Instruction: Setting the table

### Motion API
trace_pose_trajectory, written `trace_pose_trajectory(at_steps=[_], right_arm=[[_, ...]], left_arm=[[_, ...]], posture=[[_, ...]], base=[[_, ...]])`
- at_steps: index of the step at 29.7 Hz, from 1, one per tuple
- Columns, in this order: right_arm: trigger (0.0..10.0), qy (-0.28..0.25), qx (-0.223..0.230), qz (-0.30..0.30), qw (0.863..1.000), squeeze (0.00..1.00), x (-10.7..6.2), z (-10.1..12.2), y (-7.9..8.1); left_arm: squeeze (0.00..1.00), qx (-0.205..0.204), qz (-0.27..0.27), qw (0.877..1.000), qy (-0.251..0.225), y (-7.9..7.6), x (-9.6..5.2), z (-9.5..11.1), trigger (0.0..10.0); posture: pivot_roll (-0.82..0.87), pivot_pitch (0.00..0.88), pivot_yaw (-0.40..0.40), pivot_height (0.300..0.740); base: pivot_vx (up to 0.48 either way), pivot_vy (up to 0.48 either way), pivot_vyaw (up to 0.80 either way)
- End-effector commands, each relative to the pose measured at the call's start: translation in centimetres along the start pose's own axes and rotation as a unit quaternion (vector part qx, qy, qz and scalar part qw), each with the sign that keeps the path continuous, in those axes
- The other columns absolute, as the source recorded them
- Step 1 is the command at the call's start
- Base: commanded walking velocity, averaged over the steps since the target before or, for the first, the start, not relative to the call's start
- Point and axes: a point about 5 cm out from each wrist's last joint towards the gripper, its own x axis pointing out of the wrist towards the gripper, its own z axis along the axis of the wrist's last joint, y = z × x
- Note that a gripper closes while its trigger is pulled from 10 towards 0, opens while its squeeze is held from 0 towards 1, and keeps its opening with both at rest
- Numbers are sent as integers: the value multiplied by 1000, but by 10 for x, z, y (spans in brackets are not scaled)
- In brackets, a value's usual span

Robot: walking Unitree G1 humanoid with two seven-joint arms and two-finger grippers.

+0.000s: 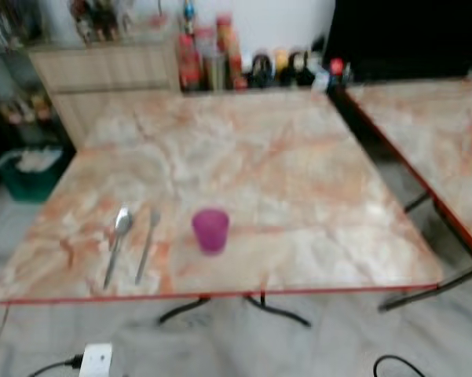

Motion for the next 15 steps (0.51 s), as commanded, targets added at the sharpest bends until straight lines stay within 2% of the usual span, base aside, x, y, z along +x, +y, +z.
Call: trace_pose_trajectory(at_steps=[1,7,12,15], right_arm=[[10000,12,0,3,1000,0,-1,-8,2],[10000,14,-3,3,1000,0,-1,-8,1],[10000,17,-6,2,1000,0,-1,-9,1],[10000,18,-8,2,1000,0,-1,-9,1]], left_arm=[[0,7,8,1000,23,7,-3,-12,10000],[0,4,9,1000,27,7,-3,-13,10000],[0,-28,24,999,36,7,-3,-16,10000],[0,-60,73,994,46,11,-4,-20,10000]], posture=[[28,73,-10,740],[30,78,-11,740],[32,81,-10,740],[34,83,-10,740]], base=[[0,0,0],[0,0,0],[0,0,0],[0,0,0]])
